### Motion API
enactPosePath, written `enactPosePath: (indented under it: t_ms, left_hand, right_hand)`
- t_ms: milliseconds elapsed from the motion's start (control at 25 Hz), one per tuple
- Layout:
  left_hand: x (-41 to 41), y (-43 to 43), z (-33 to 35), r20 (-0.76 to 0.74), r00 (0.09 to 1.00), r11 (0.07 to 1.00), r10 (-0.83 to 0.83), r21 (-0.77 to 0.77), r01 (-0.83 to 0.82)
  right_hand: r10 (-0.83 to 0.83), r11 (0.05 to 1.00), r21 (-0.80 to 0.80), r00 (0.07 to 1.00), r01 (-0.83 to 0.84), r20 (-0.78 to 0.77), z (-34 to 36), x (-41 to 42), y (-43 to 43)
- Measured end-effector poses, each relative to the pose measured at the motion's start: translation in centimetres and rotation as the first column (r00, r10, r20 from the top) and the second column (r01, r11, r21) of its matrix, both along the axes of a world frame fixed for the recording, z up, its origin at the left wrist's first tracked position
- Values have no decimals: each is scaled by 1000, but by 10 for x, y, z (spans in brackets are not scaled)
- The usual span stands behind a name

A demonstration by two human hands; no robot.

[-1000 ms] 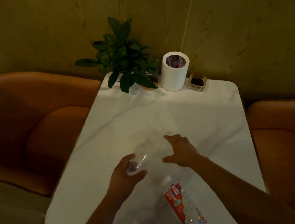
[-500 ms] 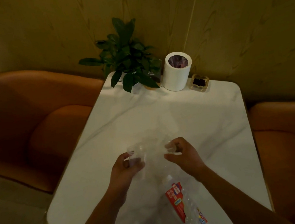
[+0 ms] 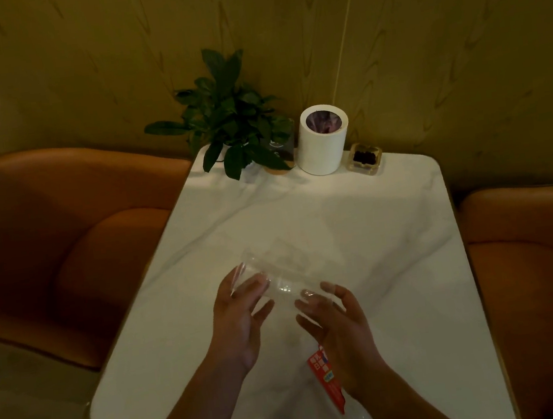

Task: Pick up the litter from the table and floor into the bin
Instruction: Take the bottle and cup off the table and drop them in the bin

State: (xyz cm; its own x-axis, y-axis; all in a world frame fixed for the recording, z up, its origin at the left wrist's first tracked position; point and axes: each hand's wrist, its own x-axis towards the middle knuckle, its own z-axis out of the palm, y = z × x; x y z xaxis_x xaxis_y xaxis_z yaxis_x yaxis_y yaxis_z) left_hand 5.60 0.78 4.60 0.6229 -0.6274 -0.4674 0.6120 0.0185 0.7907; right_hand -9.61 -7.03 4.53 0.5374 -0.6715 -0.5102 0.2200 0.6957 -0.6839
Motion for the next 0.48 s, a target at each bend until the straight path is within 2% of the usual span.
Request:
enactPosePath:
  t_ms: [120, 240, 320, 480]
  left_hand:
    - [-17, 7, 5, 162, 985, 995, -64, 84, 51]
    - [-17, 18, 12, 261, 962, 996, -78, 51, 67]
    - [-8, 22, 18, 303, 950, 997, -72, 19, 69]
    - [1, 17, 28, 397, 899, 983, -182, 51, 177]
  right_hand:
    - [23, 999, 47, 1000, -23, 14, 3, 5, 2]
    - [40, 997, 68, 997, -45, 70, 8, 1, -3]
    - [73, 996, 43, 994, -77, 86, 11, -2, -5]
    - [108, 993, -45, 990, -105, 85, 14, -5, -4]
